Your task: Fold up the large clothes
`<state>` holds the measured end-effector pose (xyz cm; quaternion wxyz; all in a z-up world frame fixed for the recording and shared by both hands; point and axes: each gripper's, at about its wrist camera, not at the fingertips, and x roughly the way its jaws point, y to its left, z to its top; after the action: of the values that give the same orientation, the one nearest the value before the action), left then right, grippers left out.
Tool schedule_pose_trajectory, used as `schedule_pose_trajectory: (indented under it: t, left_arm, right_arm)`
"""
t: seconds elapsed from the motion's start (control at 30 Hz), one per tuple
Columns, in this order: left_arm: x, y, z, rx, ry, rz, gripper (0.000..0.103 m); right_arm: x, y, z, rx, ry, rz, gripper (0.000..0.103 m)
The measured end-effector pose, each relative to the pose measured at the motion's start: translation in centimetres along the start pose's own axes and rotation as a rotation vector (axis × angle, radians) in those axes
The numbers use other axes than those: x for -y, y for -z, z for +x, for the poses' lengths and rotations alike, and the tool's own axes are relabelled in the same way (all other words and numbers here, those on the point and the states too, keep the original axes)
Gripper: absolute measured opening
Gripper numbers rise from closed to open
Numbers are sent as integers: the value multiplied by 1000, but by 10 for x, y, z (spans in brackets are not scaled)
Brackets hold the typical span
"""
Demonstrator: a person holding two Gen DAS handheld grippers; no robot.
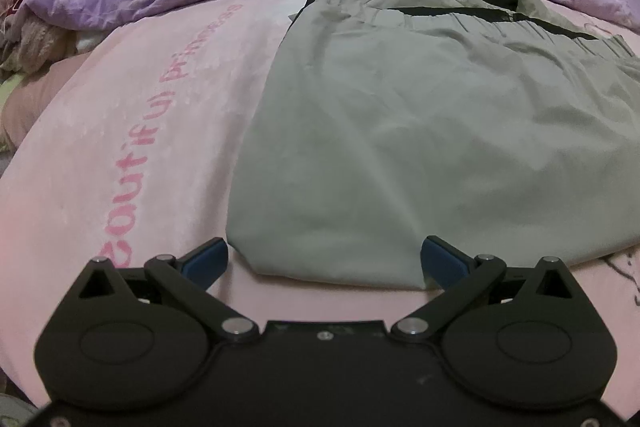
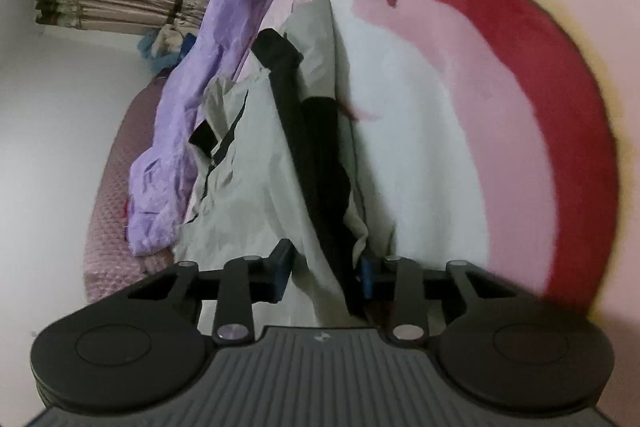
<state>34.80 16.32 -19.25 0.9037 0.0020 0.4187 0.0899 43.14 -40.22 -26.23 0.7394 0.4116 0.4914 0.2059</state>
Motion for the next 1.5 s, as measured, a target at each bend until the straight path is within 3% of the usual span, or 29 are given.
schedule_pose_trajectory:
  t: [0.13, 0.33, 0.4, 0.47, 0.53, 0.57, 0.63, 0.7, 0.8, 0.93, 1.07, 1.17, 1.27, 1.4, 1.5]
  left_arm:
    - [-1, 0, 1, 2, 6, -12, 103]
    - [3, -3, 0, 8, -14, 21, 103]
    - [1, -3, 0, 7, -21, 23, 103]
    - [-2, -3, -1, 7, -24, 17, 103]
    - [-6, -3, 0, 7, -20, 4, 103]
    - [-7, -3, 1, 6, -14, -3, 103]
    - [-7, -4, 3, 6, -11, -7, 103]
    - [-6, -4, 3, 8, -13, -7, 103]
    - [-6, -4, 2, 13, -19, -13, 103]
    - [-11, -11, -4, 44, -33, -6, 103]
    - [-22, -22, -12, 85, -23, -1, 103]
    - [-35, -29, -14, 102, -51, -9, 103]
    - [-48, -29, -12, 105, -73, -47, 103]
    - [-61, -28, -7, 103, -72, -90, 103]
    - [-70, -32, -4, 99, -59, -102, 103]
  right_arm:
    - [-38, 32, -1, 110, 182, -195, 17]
    - [-85, 73, 4, 308, 375, -353, 12]
    - [-103, 90, -2, 388, 397, -382, 11]
    - [-120, 99, -7, 438, 355, -419, 11]
    - [-128, 104, -3, 445, 384, -468, 11]
    - [-127, 102, 5, 444, 447, -489, 11]
    - [-115, 91, 20, 401, 545, -446, 11]
    - [-103, 85, 28, 380, 573, -403, 11]
    - [-101, 87, 27, 400, 556, -370, 11]
    - [-131, 96, 23, 450, 575, -384, 11]
    - [-182, 122, 19, 549, 435, -430, 11]
    - [-230, 142, 38, 571, 371, -496, 11]
    - [-266, 161, 66, 601, 284, -483, 11]
    - [-303, 197, 114, 592, 275, -541, 11]
    - [-322, 216, 138, 589, 218, -519, 11]
